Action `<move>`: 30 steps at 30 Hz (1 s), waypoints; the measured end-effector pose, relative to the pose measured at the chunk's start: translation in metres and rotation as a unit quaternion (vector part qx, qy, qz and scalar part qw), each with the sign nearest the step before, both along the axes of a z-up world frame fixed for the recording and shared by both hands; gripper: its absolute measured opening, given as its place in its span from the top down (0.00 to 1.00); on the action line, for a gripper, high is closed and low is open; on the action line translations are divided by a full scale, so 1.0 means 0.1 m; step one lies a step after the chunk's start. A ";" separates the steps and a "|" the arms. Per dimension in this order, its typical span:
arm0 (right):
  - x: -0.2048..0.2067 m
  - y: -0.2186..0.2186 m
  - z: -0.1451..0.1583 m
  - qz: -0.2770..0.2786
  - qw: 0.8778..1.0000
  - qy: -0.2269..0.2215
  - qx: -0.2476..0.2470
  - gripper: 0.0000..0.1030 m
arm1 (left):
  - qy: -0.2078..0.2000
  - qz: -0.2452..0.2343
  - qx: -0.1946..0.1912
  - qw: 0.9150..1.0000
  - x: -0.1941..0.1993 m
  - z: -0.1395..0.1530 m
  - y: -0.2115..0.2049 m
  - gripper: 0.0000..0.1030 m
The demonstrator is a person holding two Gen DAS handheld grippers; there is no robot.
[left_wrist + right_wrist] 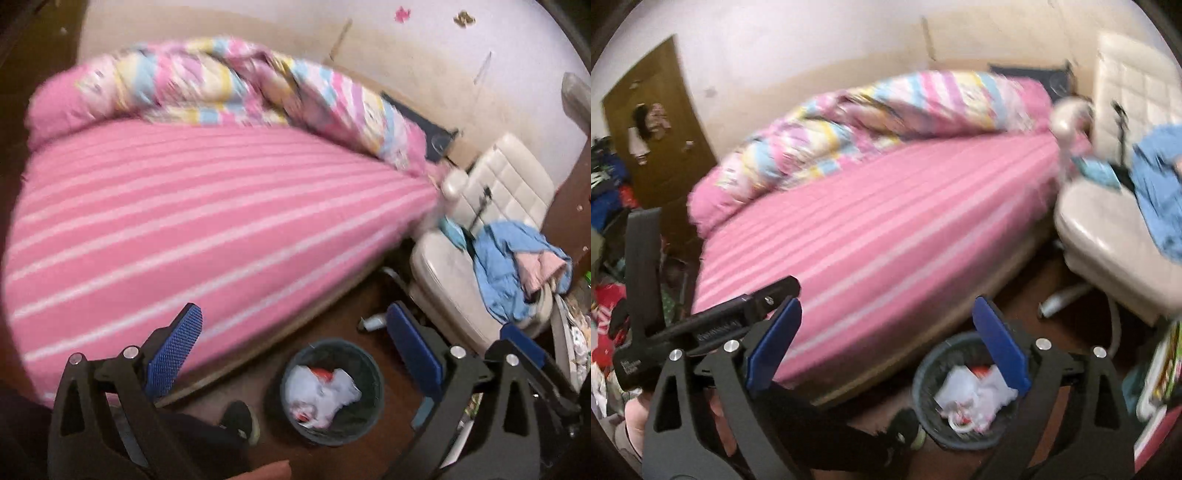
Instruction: Collect trash
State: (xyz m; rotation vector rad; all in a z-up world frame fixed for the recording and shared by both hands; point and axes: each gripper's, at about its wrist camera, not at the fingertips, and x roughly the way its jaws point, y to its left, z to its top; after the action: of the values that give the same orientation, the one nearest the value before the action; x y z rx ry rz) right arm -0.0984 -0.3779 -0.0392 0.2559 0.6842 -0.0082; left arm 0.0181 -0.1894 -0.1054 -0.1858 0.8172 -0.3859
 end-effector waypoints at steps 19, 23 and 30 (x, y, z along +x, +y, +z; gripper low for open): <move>-0.07 1.78 0.82 0.139 0.986 -0.087 -0.015 0.06 | -0.067 0.185 0.023 0.980 -0.73 0.74 1.78 0.06; -0.20 1.93 0.88 0.151 0.984 -0.096 -0.024 0.06 | -0.074 0.193 0.017 0.978 -0.85 0.77 1.87 0.06; -0.35 1.99 0.96 0.154 0.982 -0.110 -0.022 0.05 | -0.101 0.179 0.012 0.979 -1.05 0.85 1.83 0.05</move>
State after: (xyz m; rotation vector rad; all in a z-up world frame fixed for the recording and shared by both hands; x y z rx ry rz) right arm -0.1331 -0.1787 0.0570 0.1028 0.4965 0.2974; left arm -0.0866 -0.0062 -0.0203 -0.2615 0.5727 -0.0536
